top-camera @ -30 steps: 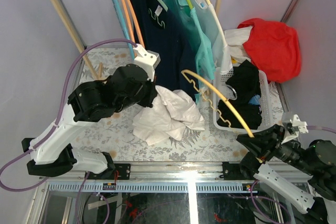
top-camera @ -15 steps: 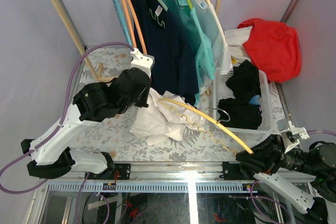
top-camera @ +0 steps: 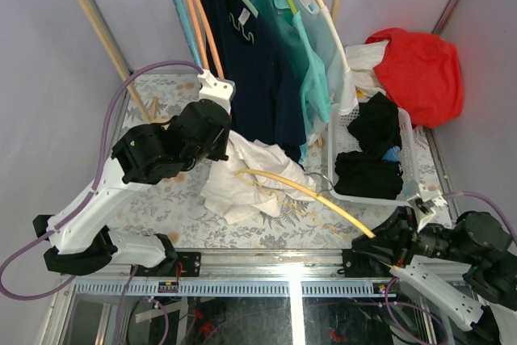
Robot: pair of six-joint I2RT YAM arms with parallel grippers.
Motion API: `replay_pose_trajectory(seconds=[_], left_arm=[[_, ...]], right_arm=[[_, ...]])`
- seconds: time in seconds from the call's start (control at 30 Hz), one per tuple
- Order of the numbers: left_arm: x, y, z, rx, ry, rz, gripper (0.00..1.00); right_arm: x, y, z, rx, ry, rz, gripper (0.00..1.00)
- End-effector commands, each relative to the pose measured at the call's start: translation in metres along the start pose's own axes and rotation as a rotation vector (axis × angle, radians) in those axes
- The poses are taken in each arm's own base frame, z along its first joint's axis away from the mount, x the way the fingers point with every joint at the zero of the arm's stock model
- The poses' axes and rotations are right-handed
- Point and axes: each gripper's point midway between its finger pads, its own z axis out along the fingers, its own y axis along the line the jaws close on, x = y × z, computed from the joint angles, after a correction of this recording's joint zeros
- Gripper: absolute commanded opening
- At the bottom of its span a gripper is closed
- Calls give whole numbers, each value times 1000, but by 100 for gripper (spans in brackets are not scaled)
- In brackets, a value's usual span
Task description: Place the t-shirt on the hanger
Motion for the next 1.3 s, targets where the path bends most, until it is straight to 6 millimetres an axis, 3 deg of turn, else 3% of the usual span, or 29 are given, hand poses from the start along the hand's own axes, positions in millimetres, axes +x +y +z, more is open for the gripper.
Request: replay_pose_trajectory(seconds=[0.0,0.2,0.5,1.0,1.27], left_arm=[[-22,-4,-3,21,-75,-30,0],[-19,-2,2,4,-62,-15,0],[-16,-3,6,10,-49,-7,0],[-23,-10,6,36,-52,-7,0],[-27,-17,9,57,-50,1,0]], right_arm=[[-13,-22,17,81,-43,2,0],[-22,-52,12,258,-75,-35,0],[-38,-53,-12,361,-106,-95,0],[-23,-53,7,274,-67,-79,0],[-43,-64,8,336,-126,-129,0]])
